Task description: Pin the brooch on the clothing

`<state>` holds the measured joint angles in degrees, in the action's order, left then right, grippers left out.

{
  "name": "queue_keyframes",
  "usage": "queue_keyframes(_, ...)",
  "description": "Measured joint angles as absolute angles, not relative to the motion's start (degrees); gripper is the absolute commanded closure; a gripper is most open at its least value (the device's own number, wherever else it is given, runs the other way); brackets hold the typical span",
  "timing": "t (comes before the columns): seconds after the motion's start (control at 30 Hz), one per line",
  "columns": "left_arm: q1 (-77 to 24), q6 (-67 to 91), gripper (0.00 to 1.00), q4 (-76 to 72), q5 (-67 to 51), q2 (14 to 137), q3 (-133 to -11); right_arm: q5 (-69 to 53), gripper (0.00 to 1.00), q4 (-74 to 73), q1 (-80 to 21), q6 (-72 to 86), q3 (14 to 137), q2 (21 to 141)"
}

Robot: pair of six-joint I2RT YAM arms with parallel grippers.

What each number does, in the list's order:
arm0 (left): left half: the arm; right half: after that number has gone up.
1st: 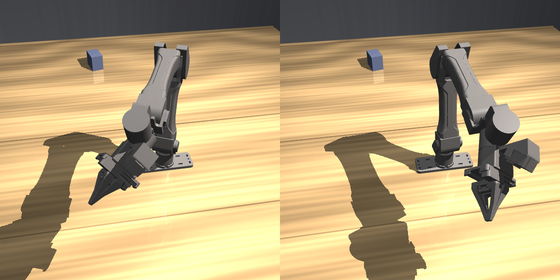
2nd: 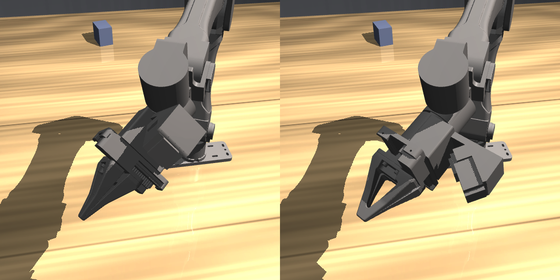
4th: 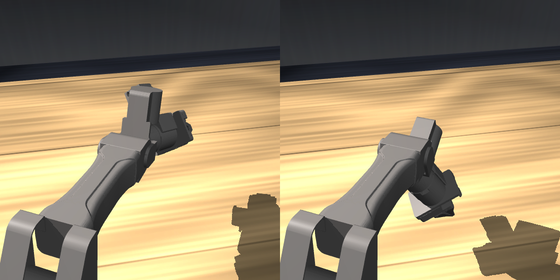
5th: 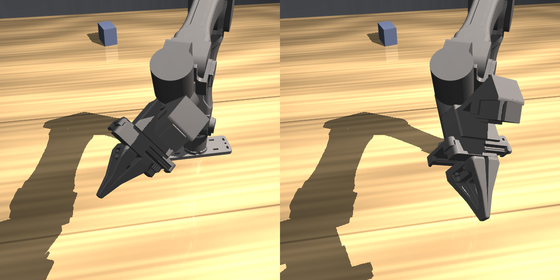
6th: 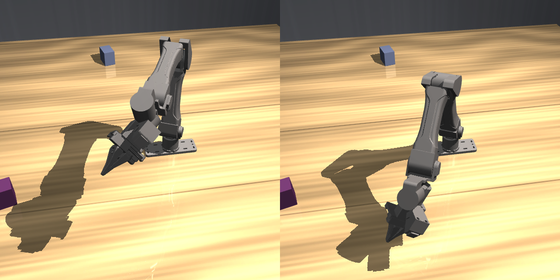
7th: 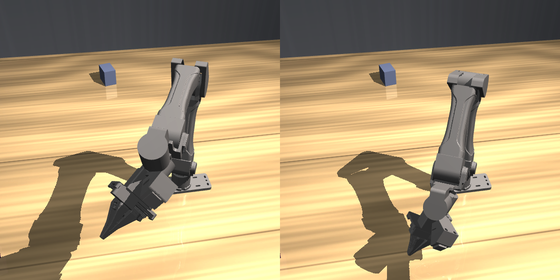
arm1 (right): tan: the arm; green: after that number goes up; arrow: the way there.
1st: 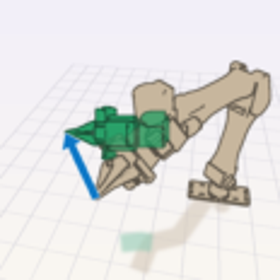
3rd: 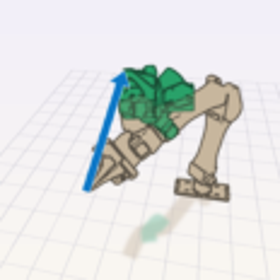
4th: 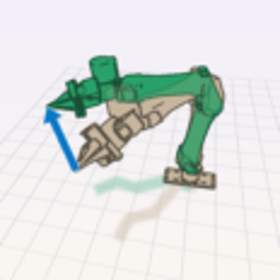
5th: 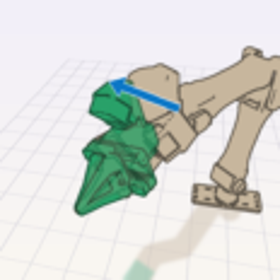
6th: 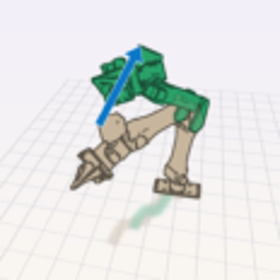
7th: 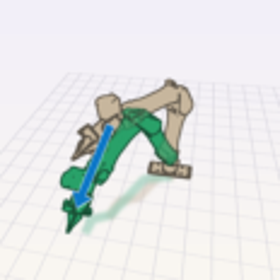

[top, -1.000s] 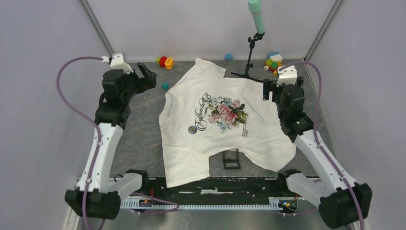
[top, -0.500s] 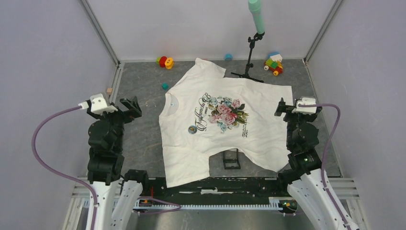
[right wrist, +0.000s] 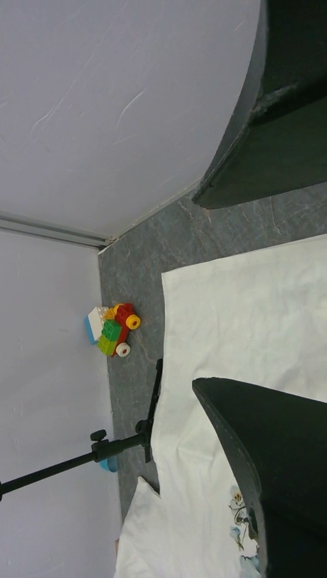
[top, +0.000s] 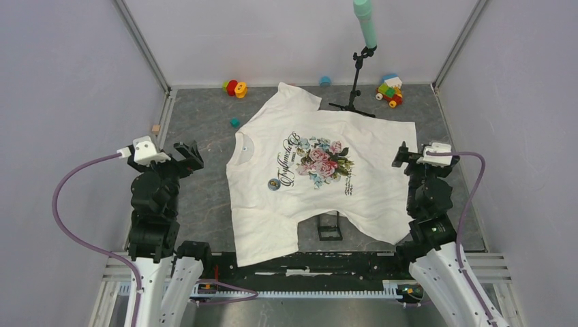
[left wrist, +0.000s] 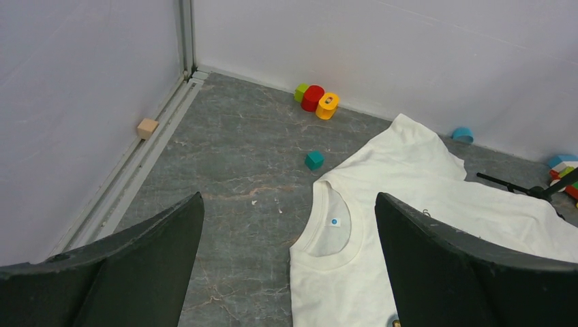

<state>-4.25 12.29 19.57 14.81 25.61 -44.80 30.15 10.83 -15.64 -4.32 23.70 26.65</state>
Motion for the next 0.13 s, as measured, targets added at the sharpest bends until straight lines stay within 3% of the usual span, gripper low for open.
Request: queue_keyframes(0.13, -4.3, 12.3, 0.00, 19.6, 14.8, 25.6, -44.8, 30.5, 0.02, 10.8, -15.6, -4.3, 23.7, 27.0)
